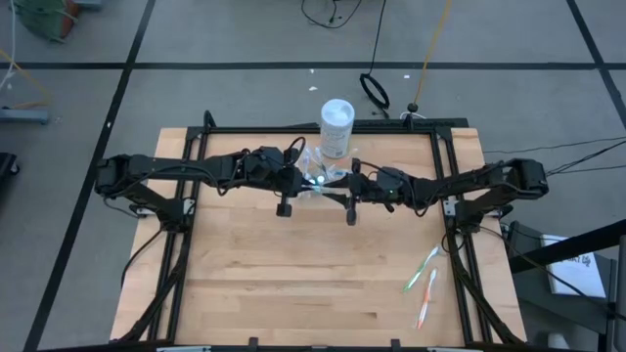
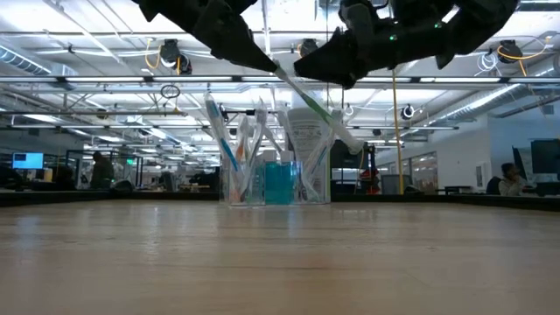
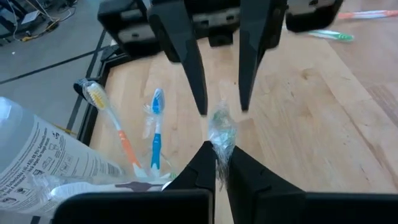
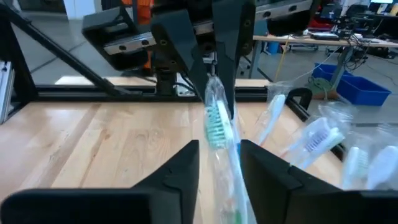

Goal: Pick & Place toothbrushing station
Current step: Put the green toothbrush into the transparent organizer

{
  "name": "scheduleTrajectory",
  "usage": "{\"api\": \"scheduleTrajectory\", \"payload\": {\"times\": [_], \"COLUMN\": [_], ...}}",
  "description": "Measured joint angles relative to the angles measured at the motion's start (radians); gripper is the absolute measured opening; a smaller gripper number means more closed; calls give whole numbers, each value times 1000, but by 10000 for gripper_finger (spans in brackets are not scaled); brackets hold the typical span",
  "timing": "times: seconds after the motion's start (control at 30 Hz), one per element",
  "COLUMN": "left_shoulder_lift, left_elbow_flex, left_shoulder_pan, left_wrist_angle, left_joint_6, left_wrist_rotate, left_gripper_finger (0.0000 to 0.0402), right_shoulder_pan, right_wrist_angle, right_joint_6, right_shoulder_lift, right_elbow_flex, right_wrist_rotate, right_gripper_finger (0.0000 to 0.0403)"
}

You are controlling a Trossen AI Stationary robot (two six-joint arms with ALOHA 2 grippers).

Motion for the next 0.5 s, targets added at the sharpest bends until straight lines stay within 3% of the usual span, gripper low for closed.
{"api": "scheduleTrajectory", "payload": {"times": [0.13,0.23,0.33,0.5], "left_shoulder_lift": [-1,-1,-1,2], "left_elbow_flex": [0,27,112,315], "left_shoulder_pan": [0,-4,-13,-7], "left_wrist_angle": [0,-45,-168,-448], "left_joint_6": [-2,-5,-4,-69], "left_wrist_rotate": [-3,-61,-150,-156], "left_gripper_finger": [11,15,15,16], "right_shoulder_pan": [0,0,0,0], "right_wrist_angle": [-189,-356,-488,-576], "right_joint_6": [-6,17,62,151], "right_shoulder_lift": [-115,-219,-310,-407], "right_elbow_flex": [0,0,0,-8], "right_wrist_rotate": [26,26,22,22], "right_gripper_finger": [129,136,136,129]}}
